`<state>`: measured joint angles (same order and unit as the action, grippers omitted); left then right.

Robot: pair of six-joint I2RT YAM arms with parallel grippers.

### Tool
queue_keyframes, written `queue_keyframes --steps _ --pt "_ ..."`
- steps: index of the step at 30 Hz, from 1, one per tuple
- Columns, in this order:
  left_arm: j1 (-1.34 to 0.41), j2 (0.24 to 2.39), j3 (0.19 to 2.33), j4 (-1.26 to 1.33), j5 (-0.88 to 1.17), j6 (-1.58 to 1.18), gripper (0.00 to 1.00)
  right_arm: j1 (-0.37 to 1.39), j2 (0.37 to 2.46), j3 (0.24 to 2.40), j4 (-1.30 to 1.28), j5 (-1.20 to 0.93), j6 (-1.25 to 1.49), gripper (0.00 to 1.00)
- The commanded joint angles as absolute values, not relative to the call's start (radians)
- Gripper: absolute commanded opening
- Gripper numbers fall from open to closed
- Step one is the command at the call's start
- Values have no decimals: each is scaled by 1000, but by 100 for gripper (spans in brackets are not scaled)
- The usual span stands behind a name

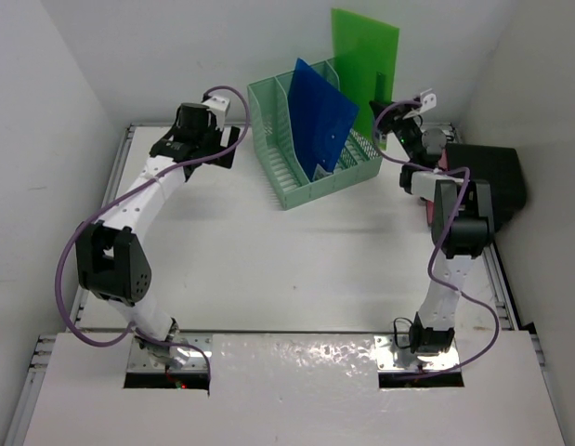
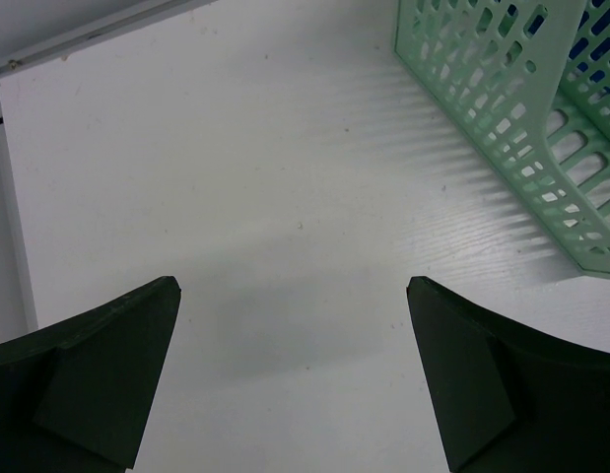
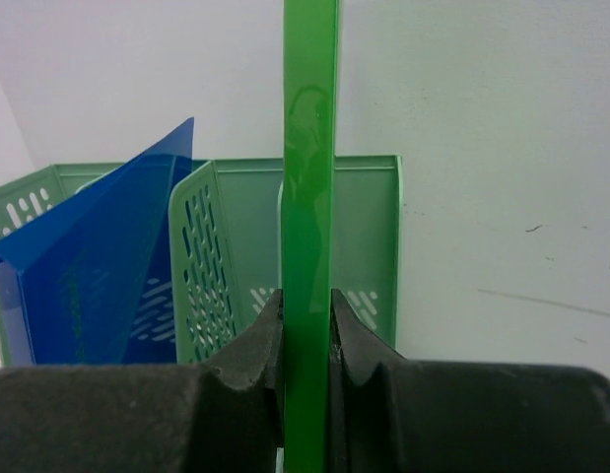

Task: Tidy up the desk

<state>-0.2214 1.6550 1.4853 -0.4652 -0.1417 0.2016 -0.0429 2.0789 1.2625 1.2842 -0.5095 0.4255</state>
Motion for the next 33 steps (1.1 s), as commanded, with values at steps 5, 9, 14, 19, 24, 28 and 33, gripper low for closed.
queue_keyframes --steps 5,9,14,19,24,28,33 --pt "-209 1651 1522 -443 -143 213 99 -8 2174 1256 1690 -534 374 0" --pt "-207 1652 1520 -445 -135 216 100 24 2229 1253 1694 -551 338 0" --pt "-207 1654 1522 -445 -124 221 99 38 2282 1287 1674 -542 305 0" --pt "-206 1652 1517 -445 -118 227 100 38 2299 1313 1652 -546 330 0" --pt "-206 1661 1516 -445 -107 224 100 40 2255 1293 1477 -502 394 0" --pt "-190 1670 1532 -454 -54 210 100 95 2177 1166 1428 -485 395 0" --pt "-173 1675 1543 -462 -46 207 100 186 2069 1056 1370 -445 353 0"
